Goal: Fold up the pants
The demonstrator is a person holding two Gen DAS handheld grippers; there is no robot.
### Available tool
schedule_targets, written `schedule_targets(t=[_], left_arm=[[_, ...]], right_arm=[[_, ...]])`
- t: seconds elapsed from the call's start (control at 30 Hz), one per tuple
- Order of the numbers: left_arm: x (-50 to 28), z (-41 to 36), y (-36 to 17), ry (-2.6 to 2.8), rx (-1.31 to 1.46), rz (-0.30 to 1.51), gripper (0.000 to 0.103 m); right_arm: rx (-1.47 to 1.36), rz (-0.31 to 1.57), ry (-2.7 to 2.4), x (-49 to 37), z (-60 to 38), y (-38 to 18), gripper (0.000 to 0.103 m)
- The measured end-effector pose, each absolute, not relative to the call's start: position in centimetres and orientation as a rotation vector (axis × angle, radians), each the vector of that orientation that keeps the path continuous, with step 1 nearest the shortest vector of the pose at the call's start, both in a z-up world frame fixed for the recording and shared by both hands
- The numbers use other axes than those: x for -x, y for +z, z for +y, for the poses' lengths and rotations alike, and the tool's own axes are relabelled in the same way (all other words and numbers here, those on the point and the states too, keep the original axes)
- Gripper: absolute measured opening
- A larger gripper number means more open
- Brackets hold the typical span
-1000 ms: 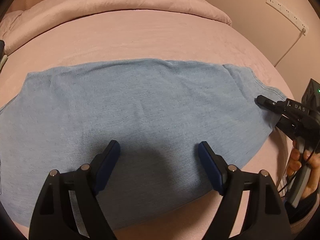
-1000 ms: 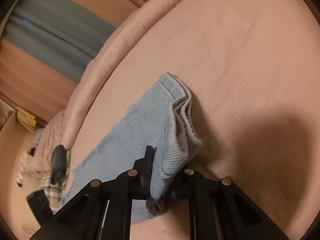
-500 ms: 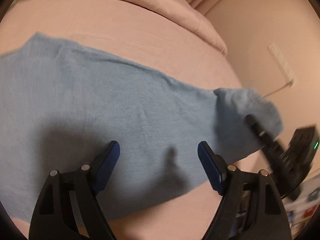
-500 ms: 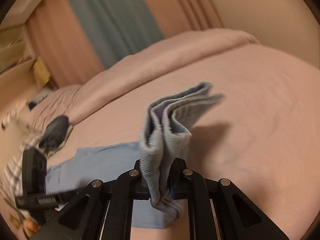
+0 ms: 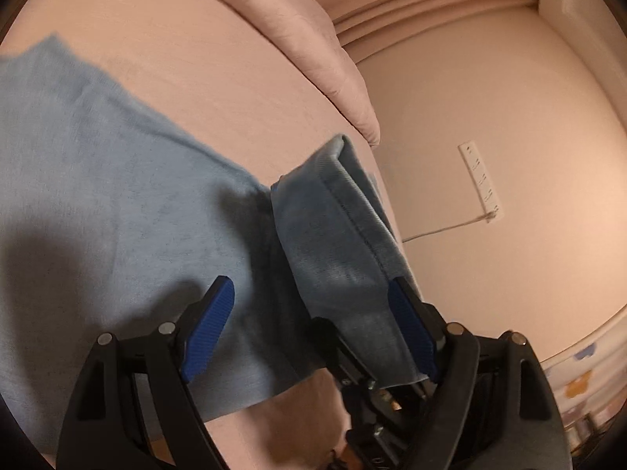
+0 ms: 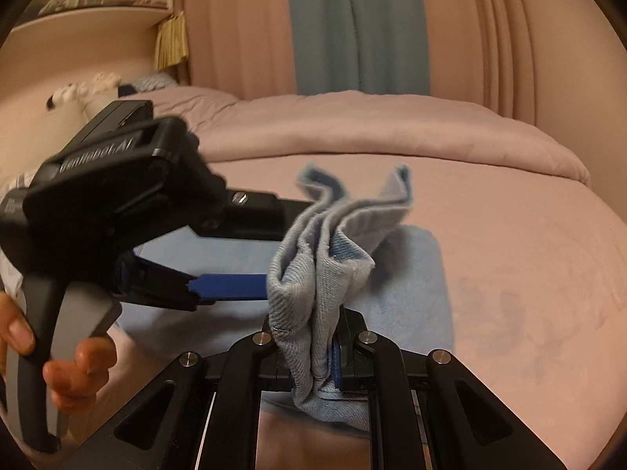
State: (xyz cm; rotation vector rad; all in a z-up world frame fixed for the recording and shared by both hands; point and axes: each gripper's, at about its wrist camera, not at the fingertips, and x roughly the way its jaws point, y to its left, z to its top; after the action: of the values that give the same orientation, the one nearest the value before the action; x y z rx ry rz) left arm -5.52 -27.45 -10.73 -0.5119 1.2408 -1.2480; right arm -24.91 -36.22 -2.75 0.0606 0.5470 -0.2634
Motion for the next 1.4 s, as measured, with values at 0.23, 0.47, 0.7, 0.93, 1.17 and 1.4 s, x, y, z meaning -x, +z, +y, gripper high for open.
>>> schedule_targets(t=[0.23, 0.47, 0.7, 0.93, 1.17, 1.4], left_arm=[[4.7, -24.8, -11.0, -1.275, 0.643, 1.252, 0.086], [4.5, -25.9, -11.5, -1.255, 0.559, 1.293, 0.088], [2.9, -25.6, -11.6, -1.166, 0.490, 1.253, 0.014], [1.1, -24.5, -10.1, -1.132, 0.450, 1.127, 0.008], [-1.7, -22.2, -10.1, -1.051, 0.434, 1.087, 0.008], [-3.1, -20.8, -12.5, -0.949, 0.430, 1.125, 0.009]], right_arm=[[0.055, 0.610, -0.260, 24.1, -35.3, -3.8, 0.014], [0.240, 0.686, -0.228, 22.7, -32.1, -5.4, 0.014], [0.305, 0.683, -0.236, 22.8, -31.0, -5.3, 0.014], [0.331, 0.653, -0.210, 21.5, -29.4, -4.5, 0.014], [0.358, 0.662, -0.147, 18.6, -27.4, -4.6, 0.014], [0.366, 0.746, -0.111, 16.6, -27.4, -6.1, 0.014]])
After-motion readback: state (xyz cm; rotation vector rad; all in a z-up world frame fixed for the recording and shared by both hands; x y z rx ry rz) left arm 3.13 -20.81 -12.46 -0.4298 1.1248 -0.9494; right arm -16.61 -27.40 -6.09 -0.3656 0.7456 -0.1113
